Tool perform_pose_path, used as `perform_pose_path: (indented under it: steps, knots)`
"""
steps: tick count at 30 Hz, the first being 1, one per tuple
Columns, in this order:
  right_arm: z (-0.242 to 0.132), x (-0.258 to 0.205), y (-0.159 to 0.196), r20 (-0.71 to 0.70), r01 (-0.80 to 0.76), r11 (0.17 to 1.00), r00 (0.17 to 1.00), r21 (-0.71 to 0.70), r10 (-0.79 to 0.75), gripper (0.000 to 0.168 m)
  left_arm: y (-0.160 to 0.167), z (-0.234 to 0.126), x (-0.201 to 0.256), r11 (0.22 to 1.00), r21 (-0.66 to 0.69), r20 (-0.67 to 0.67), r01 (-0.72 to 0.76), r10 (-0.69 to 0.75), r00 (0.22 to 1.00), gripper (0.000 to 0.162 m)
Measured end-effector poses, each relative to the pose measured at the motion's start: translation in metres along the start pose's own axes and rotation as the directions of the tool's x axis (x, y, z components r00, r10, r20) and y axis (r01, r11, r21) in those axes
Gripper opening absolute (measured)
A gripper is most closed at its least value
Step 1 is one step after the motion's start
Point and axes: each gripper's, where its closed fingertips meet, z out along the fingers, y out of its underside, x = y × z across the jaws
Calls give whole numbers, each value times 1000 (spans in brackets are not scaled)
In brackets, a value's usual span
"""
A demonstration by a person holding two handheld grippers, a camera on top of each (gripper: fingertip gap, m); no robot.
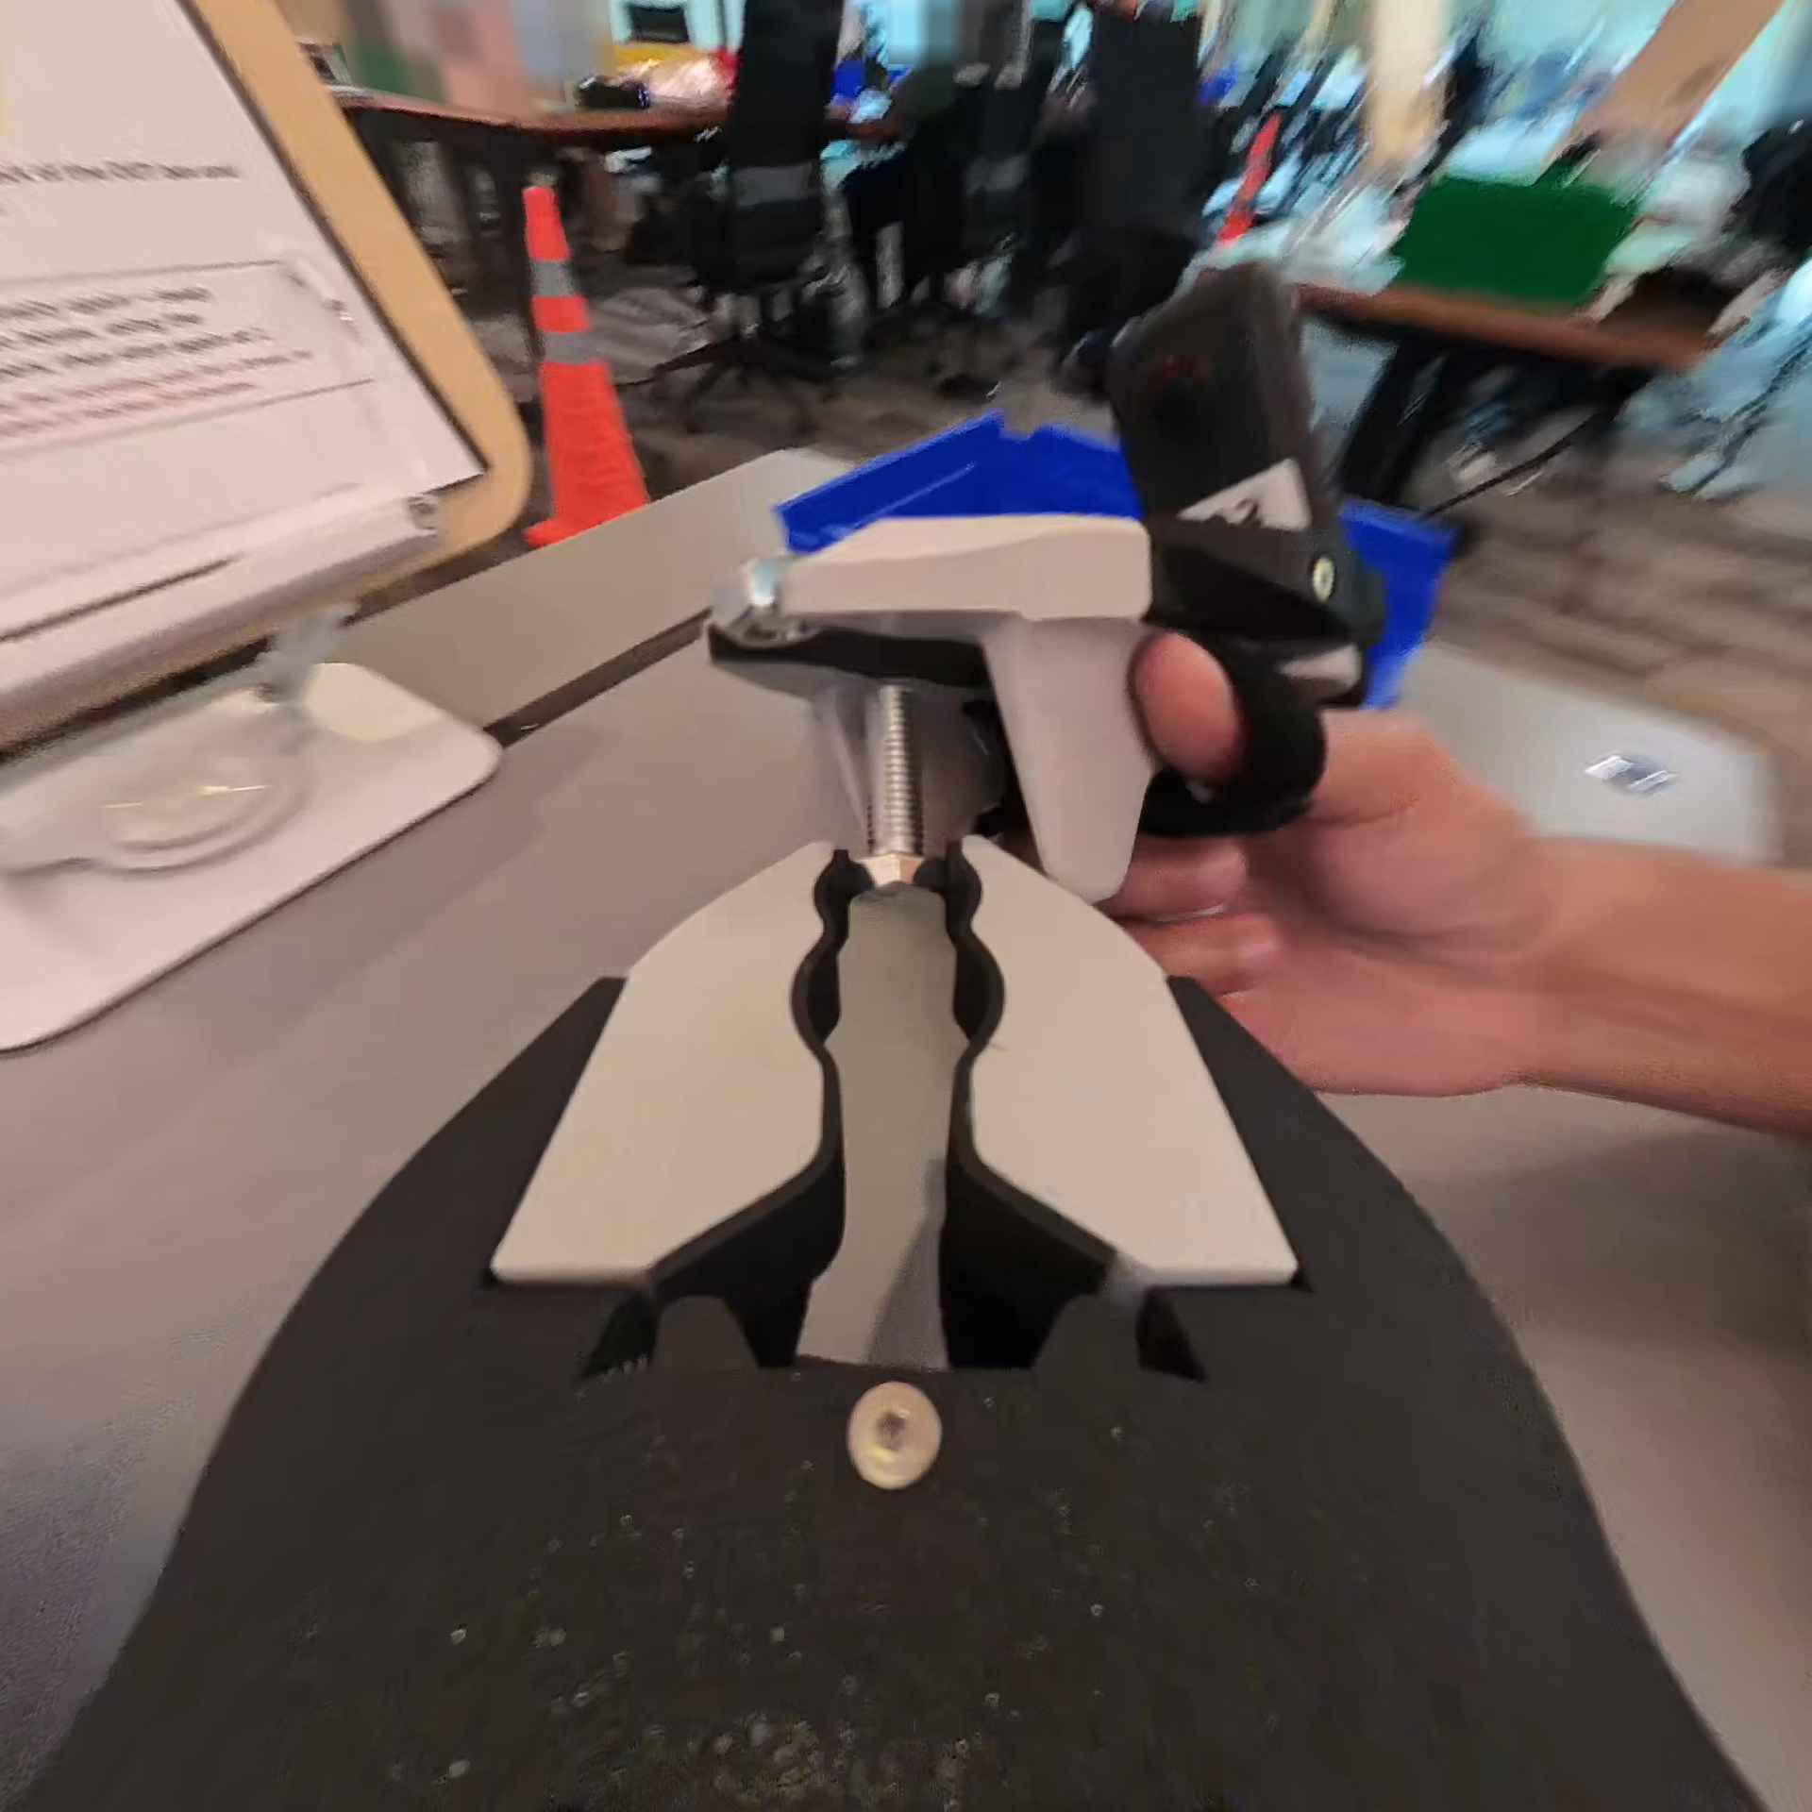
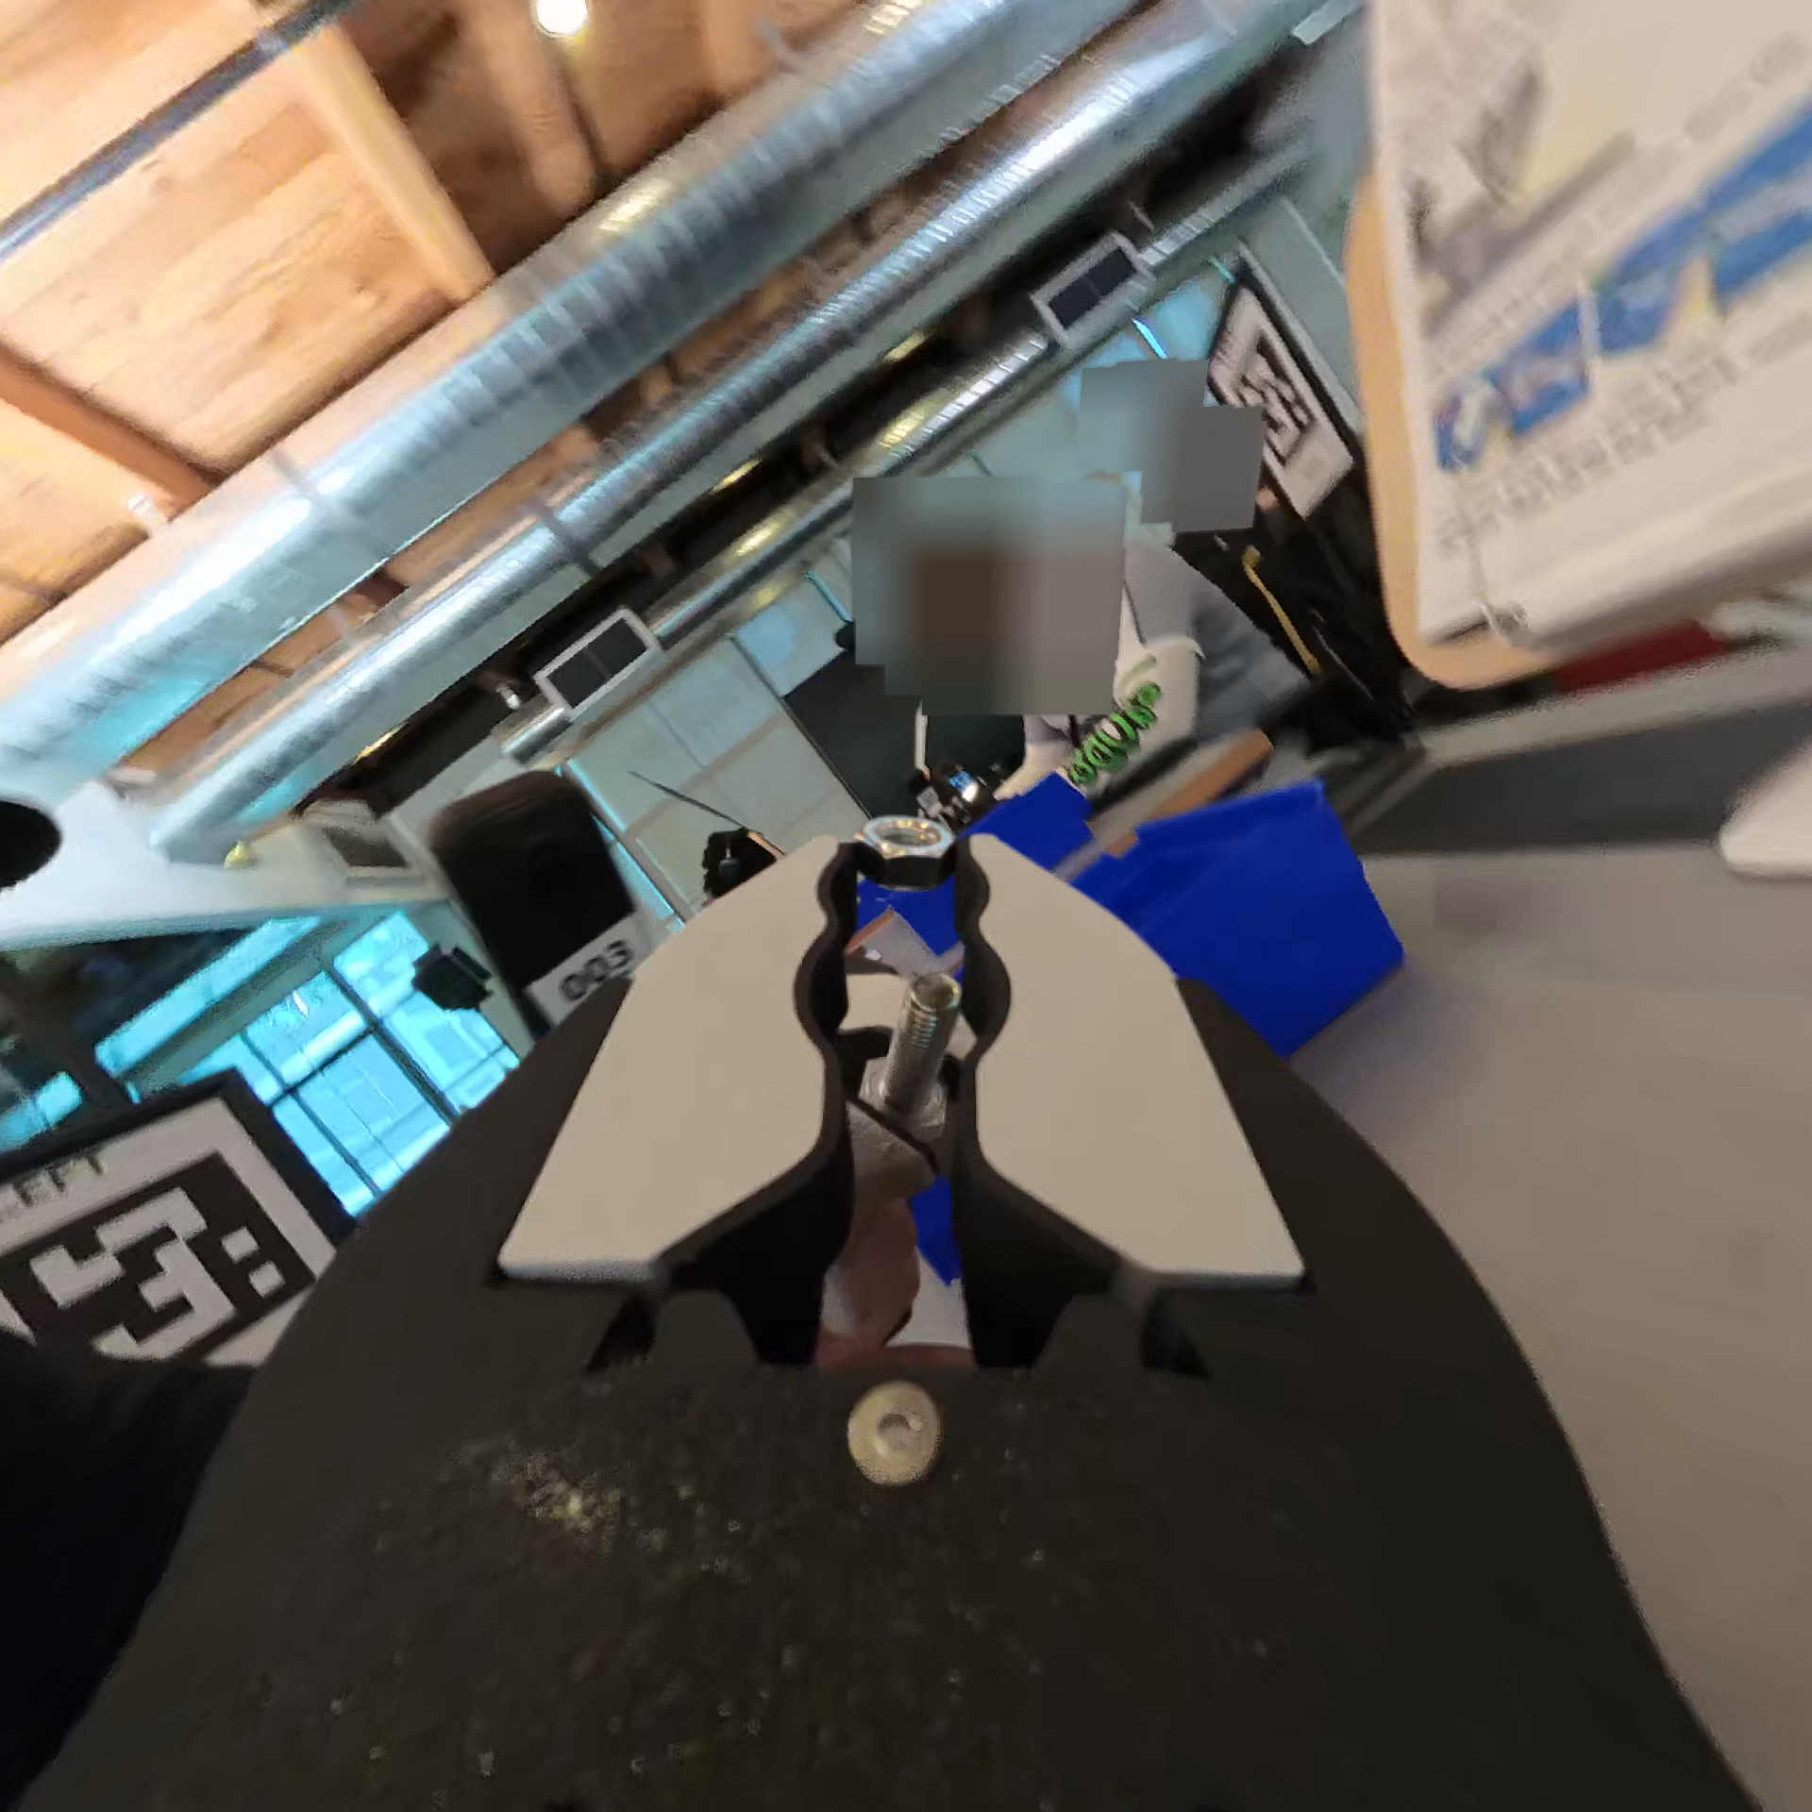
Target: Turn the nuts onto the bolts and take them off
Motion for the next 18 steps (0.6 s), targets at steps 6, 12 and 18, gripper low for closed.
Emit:
perform_pose_path:
  steps: [6,12,18]
  knots:
    - [-6,-39,-12,178,296,955,938,32,-297,19,-30,-22,19,933,141,-390,331,-255,885,17]
    - [-12,-30,-8,144,504,850,862,-152,-486,19,-40,-45,19,972,160,-422,172,-90,902,17]
    - [-22,-18,23,209,719,506,652,-475,-729,19,-40,-60,23,996,65,-365,-69,88,927,17]
